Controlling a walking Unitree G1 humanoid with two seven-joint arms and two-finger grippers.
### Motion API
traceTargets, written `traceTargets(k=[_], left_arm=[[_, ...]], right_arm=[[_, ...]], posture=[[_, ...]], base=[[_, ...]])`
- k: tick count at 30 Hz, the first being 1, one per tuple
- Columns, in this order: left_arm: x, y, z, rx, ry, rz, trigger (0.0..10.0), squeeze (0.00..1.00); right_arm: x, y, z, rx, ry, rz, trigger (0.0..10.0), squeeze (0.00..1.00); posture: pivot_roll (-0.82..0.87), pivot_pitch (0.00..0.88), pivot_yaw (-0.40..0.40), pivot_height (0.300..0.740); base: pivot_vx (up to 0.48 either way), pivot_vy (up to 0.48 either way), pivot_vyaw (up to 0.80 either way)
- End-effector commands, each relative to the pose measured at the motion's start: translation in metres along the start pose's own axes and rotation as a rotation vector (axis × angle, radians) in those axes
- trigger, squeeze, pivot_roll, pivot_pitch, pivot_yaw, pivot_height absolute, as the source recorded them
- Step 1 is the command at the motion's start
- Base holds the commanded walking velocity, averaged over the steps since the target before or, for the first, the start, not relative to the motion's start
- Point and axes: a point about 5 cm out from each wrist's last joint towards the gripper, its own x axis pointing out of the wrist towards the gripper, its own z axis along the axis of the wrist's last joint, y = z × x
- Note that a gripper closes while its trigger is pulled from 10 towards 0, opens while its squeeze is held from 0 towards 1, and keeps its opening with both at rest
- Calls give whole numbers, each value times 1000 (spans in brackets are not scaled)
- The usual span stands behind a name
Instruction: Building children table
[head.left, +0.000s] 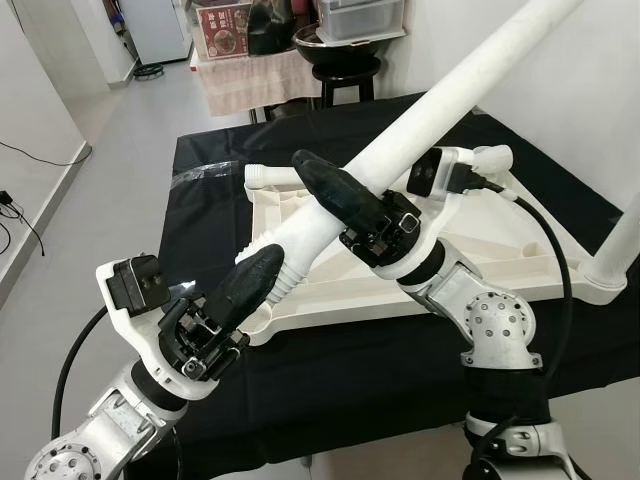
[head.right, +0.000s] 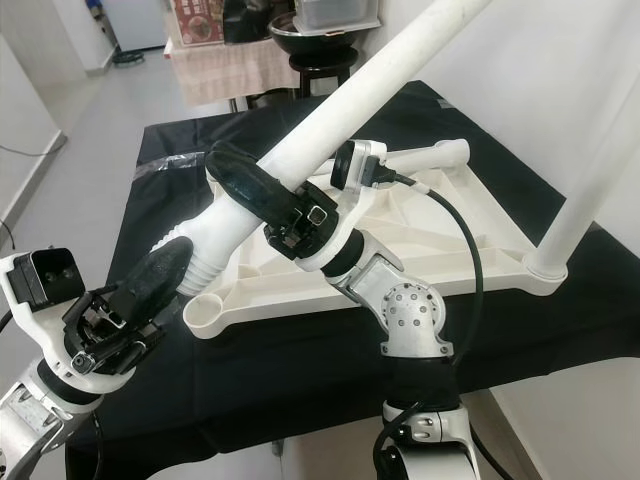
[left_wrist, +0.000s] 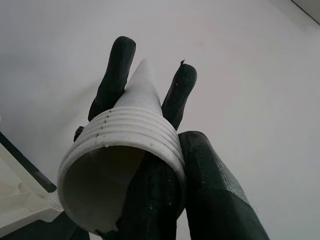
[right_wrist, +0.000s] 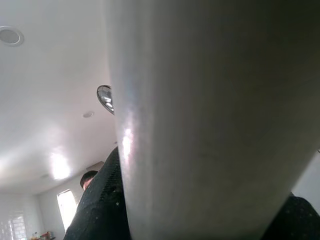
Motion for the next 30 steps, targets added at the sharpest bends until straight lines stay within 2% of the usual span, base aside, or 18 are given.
traceTargets(k=[1, 2, 3, 4, 5, 7, 10, 17, 21, 22, 23, 24, 25, 26, 27, 28, 29, 30], left_arm=[[-2, 2, 0, 28, -3, 36, 0, 0], [-3, 3, 1, 53, -6, 52, 0, 0], [-4, 5, 3, 79, -13, 76, 1922, 0], [-6, 9, 5, 96, -31, 115, 10000, 1000], [-6, 9, 5, 96, -31, 115, 10000, 1000], [-8, 11, 7, 105, -48, 138, 10000, 1000], [-15, 9, -1, 105, -10, 163, 10000, 1000], [-22, 3, -7, 103, 36, 151, 10000, 1000], [-33, -1, -13, 127, 104, 181, 10000, 1000], [-37, 5, -14, 164, 130, 241, 10000, 1000], [-39, 11, -14, 208, 152, 305, 10000, 1000], [-39, 11, -14, 208, 152, 305, 10000, 1000], [-40, 17, -13, 269, 170, 365, 10000, 1000], [-40, 17, -13, 269, 170, 365, 10000, 1000], [-40, 27, -10, 330, 174, 456, 10000, 1000], [-39, 36, -6, 409, 174, 544, 10000, 180], [-39, 36, -6, 409, 174, 544, 10000, 180], [-38, 43, -2, 494, 180, 628, 10000, 0]], right_arm=[[8, 6, -4, 0, 41, 52, 0, 0], [7, 5, -4, -1, 42, 48, 0, 0], [7, 4, -4, -4, 42, 43, 0, 0], [7, 1, -3, -16, 37, 23, 0, 0], [7, 1, -3, -16, 37, 23, 0, 0], [5, -9, 2, -58, 4, -66, 0, 0], [-2, -27, 16, -97, -99, -228, 0, 0], [-10, -32, 25, -109, -148, -289, 0, 0], [-24, -38, 30, -145, -157, -382, 0, 0], [-29, -45, 24, -205, -104, -462, 10000, 0], [-31, -50, 18, -266, -51, -527, 10000, 0], [-31, -50, 18, -266, -51, -527, 10000, 0], [-32, -53, 11, -346, 16, -574, 10000, 0], [-32, -53, 11, -346, 16, -574, 10000, 0], [-32, -55, 3, -452, 109, -594, 10000, 0], [-33, -57, -6, -503, 175, -612, 10000, 0], [-33, -57, -6, -503, 175, -612, 10000, 0], [-35, -61, -15, -540, 229, -642, 10000, 0]], posture=[[-58, 71, 60, 740], [-58, 70, 60, 740], [-57, 69, 60, 740], [-57, 67, 60, 740], [-57, 67, 60, 740], [-57, 59, 60, 740], [-55, 39, 65, 740], [-50, 40, 67, 740], [-51, 23, 67, 740], [-56, 15, 67, 740], [-57, 15, 68, 740], [-57, 15, 68, 740], [-56, 14, 67, 740], [-56, 14, 67, 740], [-55, 10, 67, 740], [-54, 18, 65, 740], [-54, 18, 65, 740], [-54, 19, 65, 740]], base=[[0, 0, 0], [0, 0, 0], [0, 0, 0], [0, 0, 0], [0, 0, 0], [0, 0, 0], [0, 0, 0], [0, 0, 0], [0, 0, 0], [0, 0, 0], [0, 0, 0], [0, 0, 0], [0, 0, 0], [0, 0, 0], [0, 0, 0], [0, 0, 525], [0, 0, 525], [0, 0, 781]])
